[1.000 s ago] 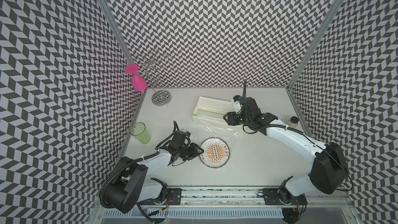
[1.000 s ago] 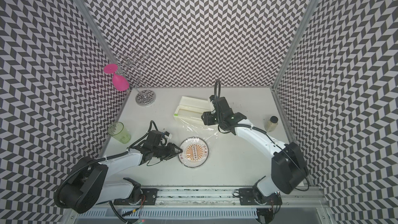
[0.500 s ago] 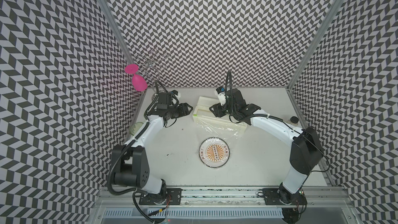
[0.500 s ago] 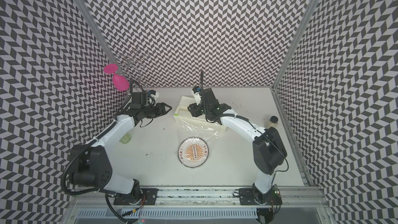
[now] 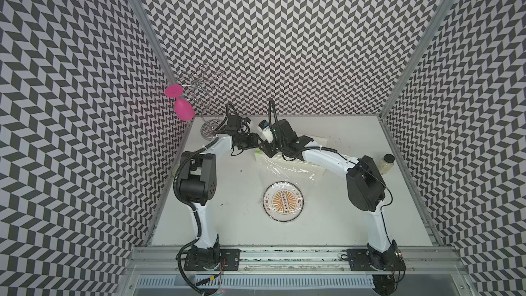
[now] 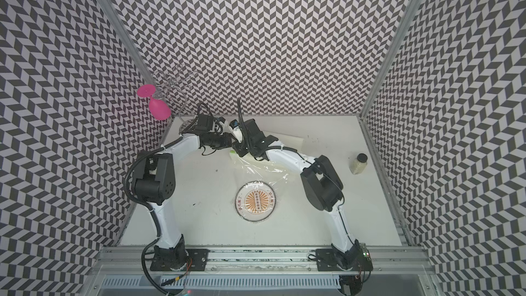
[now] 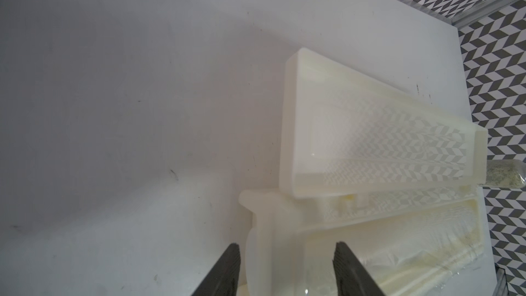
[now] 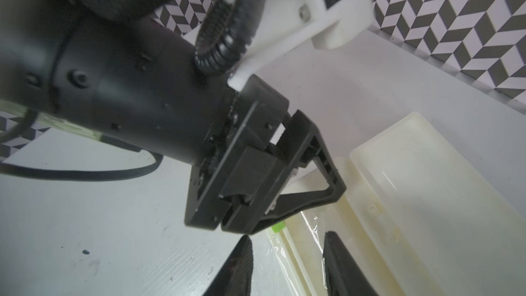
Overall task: Wrap the plate with plastic wrap
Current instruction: Tear off the plastic wrap from the plastic wrap cutting box.
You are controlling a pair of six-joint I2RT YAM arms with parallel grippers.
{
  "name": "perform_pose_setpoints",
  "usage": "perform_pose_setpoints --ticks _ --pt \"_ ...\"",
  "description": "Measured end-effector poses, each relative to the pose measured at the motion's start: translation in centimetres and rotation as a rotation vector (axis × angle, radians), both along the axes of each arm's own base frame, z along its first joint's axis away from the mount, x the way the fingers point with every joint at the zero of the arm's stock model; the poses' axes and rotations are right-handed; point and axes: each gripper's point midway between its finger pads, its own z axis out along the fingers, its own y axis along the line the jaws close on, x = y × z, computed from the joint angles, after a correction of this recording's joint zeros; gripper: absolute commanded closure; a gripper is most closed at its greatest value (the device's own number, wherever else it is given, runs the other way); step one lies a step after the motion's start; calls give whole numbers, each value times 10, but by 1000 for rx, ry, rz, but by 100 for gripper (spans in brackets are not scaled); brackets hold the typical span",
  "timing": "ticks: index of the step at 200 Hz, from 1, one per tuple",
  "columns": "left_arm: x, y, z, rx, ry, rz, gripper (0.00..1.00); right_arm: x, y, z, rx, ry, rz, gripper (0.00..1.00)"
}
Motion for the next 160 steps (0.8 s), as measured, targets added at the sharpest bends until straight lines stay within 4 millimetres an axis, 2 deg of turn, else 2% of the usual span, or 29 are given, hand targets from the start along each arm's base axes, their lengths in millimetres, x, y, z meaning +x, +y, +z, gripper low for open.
perform_pose_setpoints --ticks 28,62,107,139,160 --pt "2 -1 -2 -19 -1 -6 54 1 5 -9 -15 1 21 64" --pt "-1 1 -18 -49 30 -9 62 3 9 -21 -30 4 38 69" --pt "-1 1 -17 -100 14 -22 68 3 16 -32 -43 1 86 74" --pt "-2 1 -16 -131 17 -24 79 0 21 -40 -55 -2 117 75" --pt "-3 0 -16 -140 17 -30 80 2 24 -43 -60 -7 126 76"
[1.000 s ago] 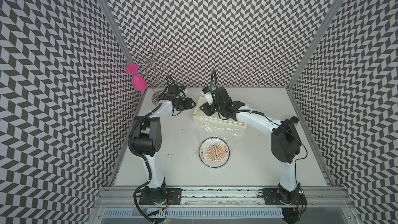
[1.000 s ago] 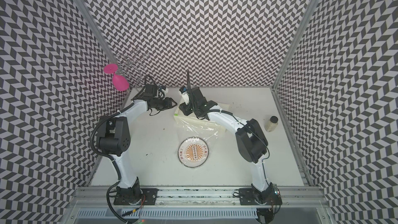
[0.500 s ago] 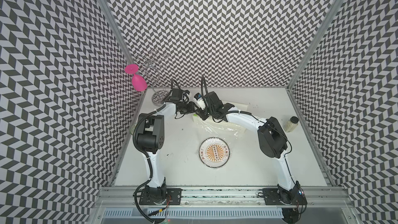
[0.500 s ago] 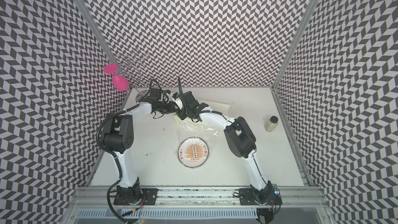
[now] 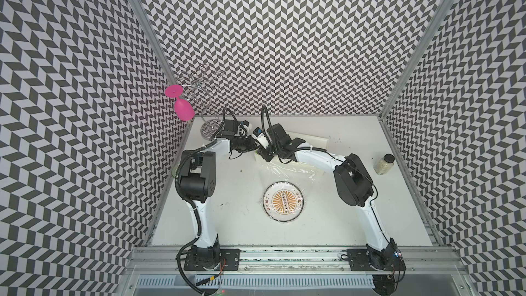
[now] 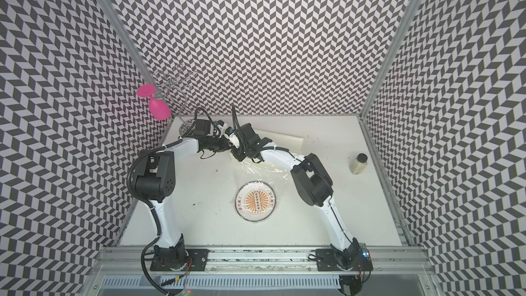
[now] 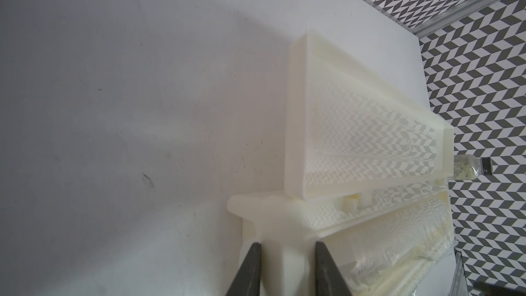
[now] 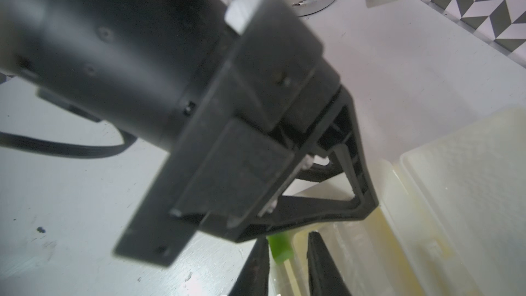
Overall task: Wrap the plate with plastic wrap
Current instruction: Tear off the plastic wrap from the plastic wrap cutting box.
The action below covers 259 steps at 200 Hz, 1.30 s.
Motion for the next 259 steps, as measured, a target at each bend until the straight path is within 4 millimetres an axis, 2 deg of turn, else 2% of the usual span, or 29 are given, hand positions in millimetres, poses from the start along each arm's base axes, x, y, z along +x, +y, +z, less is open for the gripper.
perform_pose_setpoints --ticks 52,178,259 --pt "-1 -3 -1 -17 -17 -5 81 -1 3 -1 -1 4 21 82" --pt "-13 0 -1 -12 -27 17 87 -14 10 -6 -10 17 66 83" --pt "-13 -1 -2 -19 -33 19 93 -14 8 -6 -62 -17 85 96"
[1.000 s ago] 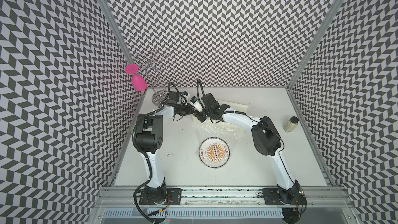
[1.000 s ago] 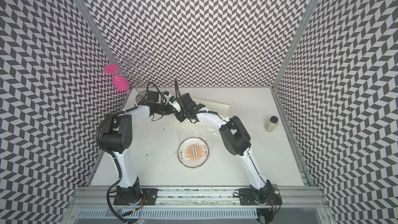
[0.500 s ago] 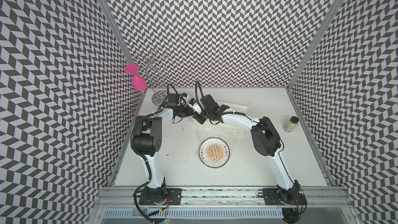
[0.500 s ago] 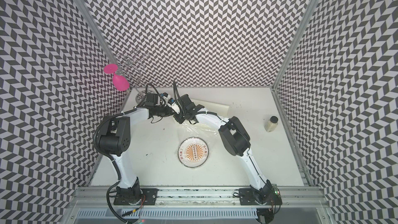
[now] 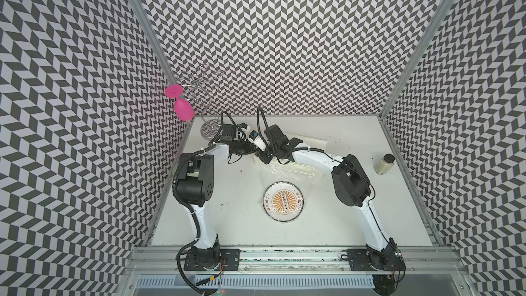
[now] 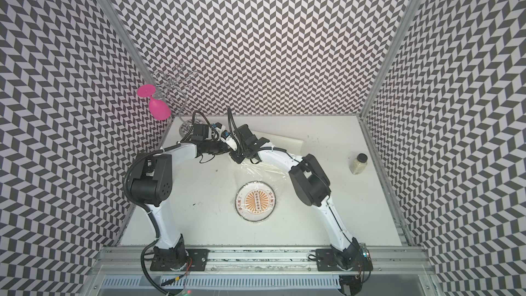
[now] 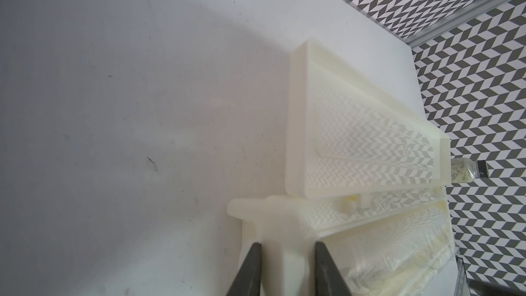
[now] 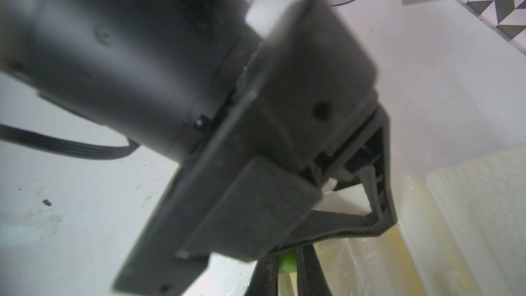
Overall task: Wrap the plate with plastic wrap
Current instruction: Tear off the plastic wrap from the plastic wrap cutting box.
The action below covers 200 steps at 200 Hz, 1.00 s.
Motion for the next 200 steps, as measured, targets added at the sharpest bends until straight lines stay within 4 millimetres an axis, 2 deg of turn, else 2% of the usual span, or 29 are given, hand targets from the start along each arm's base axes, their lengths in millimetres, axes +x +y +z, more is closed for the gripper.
perform_pose_setpoints --ticks 45,121,200 --pt "0 2 -1 2 -5 11 100 -1 -2 0 -50 -48 44 97" --pt "-3 3 -3 18 -5 19 100 -4 -11 -1 -118 -59 101 99" --pt "-3 4 -4 20 -3 20 100 -7 -32 -1 -176 -53 113 100"
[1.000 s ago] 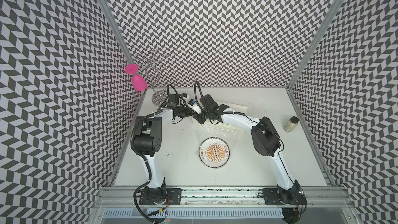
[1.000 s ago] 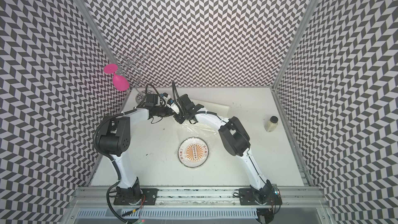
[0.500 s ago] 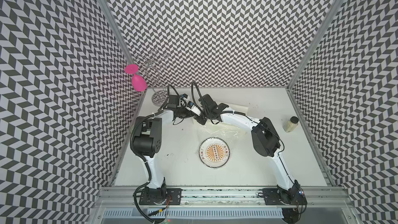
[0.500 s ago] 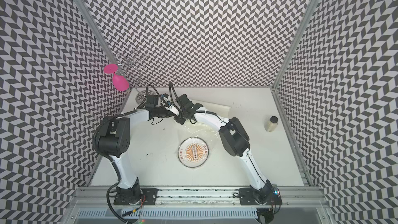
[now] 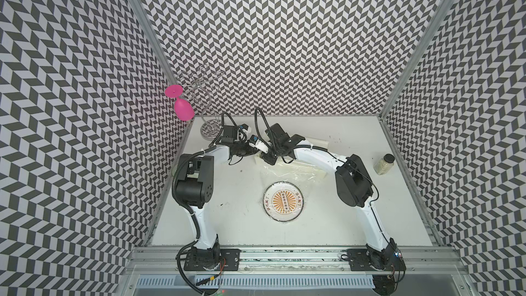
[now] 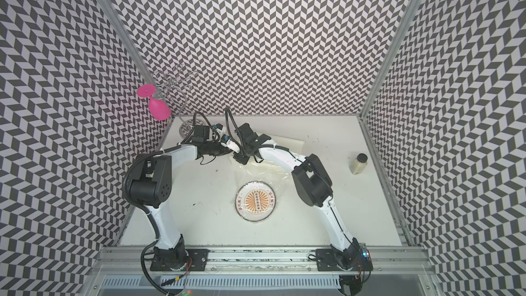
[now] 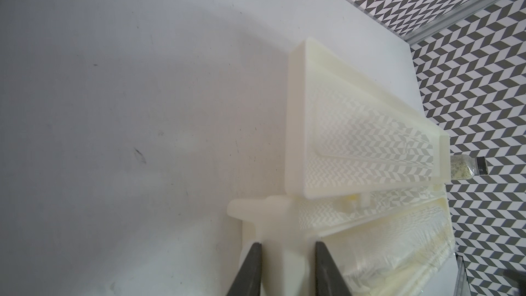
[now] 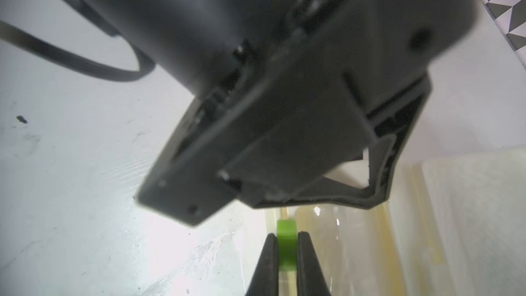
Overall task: Wrap the plate with plastic wrap
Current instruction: Tear off the plastic wrap from the plastic wrap cutting box.
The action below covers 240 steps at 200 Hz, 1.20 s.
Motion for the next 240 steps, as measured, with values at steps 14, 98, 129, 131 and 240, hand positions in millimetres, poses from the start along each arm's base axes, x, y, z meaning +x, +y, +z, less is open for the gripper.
perform_pose_setpoints --ticks 14,98,129,131,240 --pt "0 0 0 1 0 0 100 -1 -7 0 -12 4 -3 100" --pt "0 0 -1 1 2 1 100 -13 -55 -1 -59 6 -3 100" --pt "0 0 0 1 1 1 100 -21 -84 -2 -90 15 -7 100" --pt "0 0 0 1 1 1 100 -21 -85 -2 -92 15 -6 100" --pt "0 0 -1 3 4 6 100 -28 -115 -2 -125 17 4 100"
